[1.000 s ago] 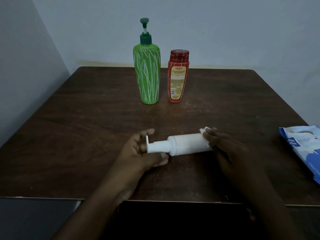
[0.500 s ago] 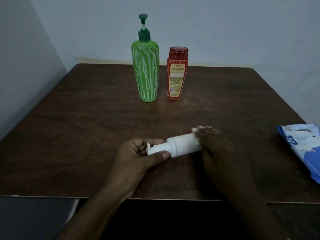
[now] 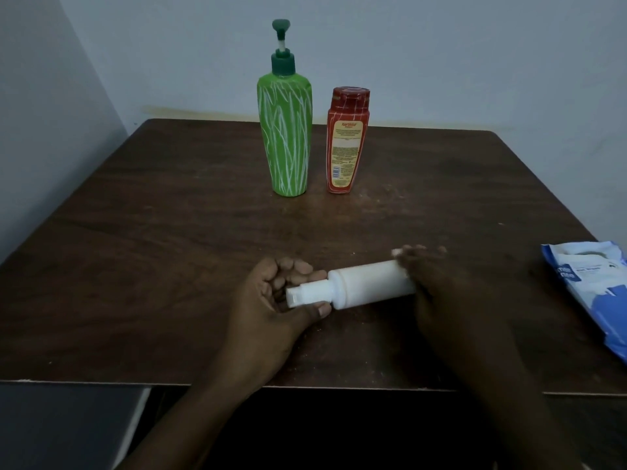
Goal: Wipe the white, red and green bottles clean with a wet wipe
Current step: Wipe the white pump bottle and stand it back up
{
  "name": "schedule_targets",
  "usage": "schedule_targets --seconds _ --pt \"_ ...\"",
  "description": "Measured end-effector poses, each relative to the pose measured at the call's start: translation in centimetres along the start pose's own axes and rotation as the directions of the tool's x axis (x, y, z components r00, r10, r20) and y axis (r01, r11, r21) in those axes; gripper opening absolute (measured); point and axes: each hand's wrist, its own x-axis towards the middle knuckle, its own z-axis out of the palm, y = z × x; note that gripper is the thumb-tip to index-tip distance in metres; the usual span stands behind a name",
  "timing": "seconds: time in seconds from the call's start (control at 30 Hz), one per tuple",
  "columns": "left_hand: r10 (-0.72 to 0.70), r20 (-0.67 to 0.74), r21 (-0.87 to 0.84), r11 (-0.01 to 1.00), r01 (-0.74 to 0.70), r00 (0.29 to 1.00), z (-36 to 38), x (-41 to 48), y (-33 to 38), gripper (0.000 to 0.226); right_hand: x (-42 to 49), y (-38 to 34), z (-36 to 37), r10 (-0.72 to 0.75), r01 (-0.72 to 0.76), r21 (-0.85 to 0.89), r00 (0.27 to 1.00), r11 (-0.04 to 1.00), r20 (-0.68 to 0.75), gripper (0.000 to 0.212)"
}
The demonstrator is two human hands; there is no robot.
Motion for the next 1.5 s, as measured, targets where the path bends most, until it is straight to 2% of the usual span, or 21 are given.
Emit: schedule_targets --seconds 0.1,0.2,0.27,0.37,0.47,0.53,0.67,0.73,0.8,0.87,0.97,1.03,1.13,1.2,1.27,1.37,1.43,1.5 --pt "0.026 -0.001 0.032 0.999 -0.026 1.000 0.0 0.0 -0.3 0.056 -1.0 -3.4 2.5 -0.196 0.197 0.002 0.980 0.980 -0.014 0.051" --pt "0.053 -0.008 0.049 0.997 -0.053 0.999 0.0 -0.1 -0.4 0.056 -1.2 -4.7 3.0 -0.341 0.341 0.103 0.940 0.934 -0.021 0.048" --pt "0.053 0.002 0.040 0.998 -0.053 0.999 0.0 -0.2 -0.3 0.055 -0.6 -2.7 2.3 -0.308 0.311 0.126 0.950 0.942 -0.042 0.048" --pt "0.072 0.008 0.052 0.996 -0.072 0.997 0.2 -0.4 -0.1 0.054 0.1 0.9 0.0 -0.115 0.120 0.105 0.992 0.987 -0.054 0.046" --pt "0.096 0.005 0.055 0.994 -0.096 0.995 0.5 -0.5 0.0 0.052 0.2 1.6 -0.7 -0.009 0.014 0.076 0.998 0.997 -0.061 0.048" --pt "0.093 0.001 0.058 0.994 -0.093 0.996 0.6 -0.4 0.0 0.051 0.2 0.1 0.2 -0.031 0.032 0.040 0.999 0.999 -0.042 0.051" --pt "0.083 -0.005 0.070 0.994 -0.082 0.997 0.3 -0.5 0.0 0.054 -0.8 -3.7 2.7 -0.306 0.305 0.073 0.952 0.950 0.005 0.051" --pt "0.068 0.002 0.069 0.995 -0.068 0.998 0.2 -0.4 -0.2 0.055 -0.7 -3.2 2.6 -0.353 0.351 0.102 0.936 0.931 -0.003 0.051" --pt "0.063 -0.007 0.063 0.996 -0.063 0.998 0.2 -0.4 -0.2 0.056 -0.1 -1.0 1.8 -0.278 0.279 0.115 0.960 0.953 -0.026 0.053" --pt "0.071 -0.012 0.052 0.996 -0.071 0.997 0.2 -0.2 -0.5 0.057 0.3 1.2 0.3 -0.130 0.135 0.117 0.990 0.984 -0.054 0.049" --pt "0.093 -0.012 0.043 0.995 -0.092 0.996 0.2 -0.2 -0.5 0.054 0.3 2.2 -0.4 -0.031 0.037 0.074 0.996 0.997 -0.080 0.048" --pt "0.097 -0.004 0.054 0.994 -0.097 0.995 0.3 -0.1 -0.6 0.054 -0.1 0.6 0.7 -0.086 0.088 0.020 0.994 0.996 -0.070 0.054" --pt "0.093 0.014 0.071 0.993 -0.094 0.996 0.3 -0.1 -0.7 0.056 -0.5 -2.7 2.8 -0.262 0.263 -0.003 0.962 0.965 -0.070 0.047" --pt "0.091 0.009 0.065 0.994 -0.091 0.996 0.2 -0.2 -0.7 0.057 -0.5 -3.3 3.4 -0.293 0.294 0.021 0.956 0.956 -0.026 0.051" --pt "0.089 0.009 0.047 0.995 -0.089 0.996 0.2 -0.3 -0.6 0.056 0.1 -1.4 2.9 -0.241 0.242 0.017 0.970 0.970 -0.031 0.053" --pt "0.095 0.021 0.055 0.994 -0.096 0.995 0.2 -0.4 -0.5 0.053 0.9 1.8 0.8 -0.052 0.052 0.009 0.995 0.999 -0.082 0.047" --pt "0.107 0.024 0.066 0.992 -0.108 0.994 0.2 -0.4 -0.5 0.053 1.1 1.7 0.5 -0.023 0.022 -0.012 0.996 1.000 -0.090 0.045" --pt "0.107 0.031 0.066 0.992 -0.109 0.994 0.3 -0.3 -0.6 0.054 1.0 0.7 1.6 -0.038 0.038 -0.040 0.999 0.998 0.012 0.054"
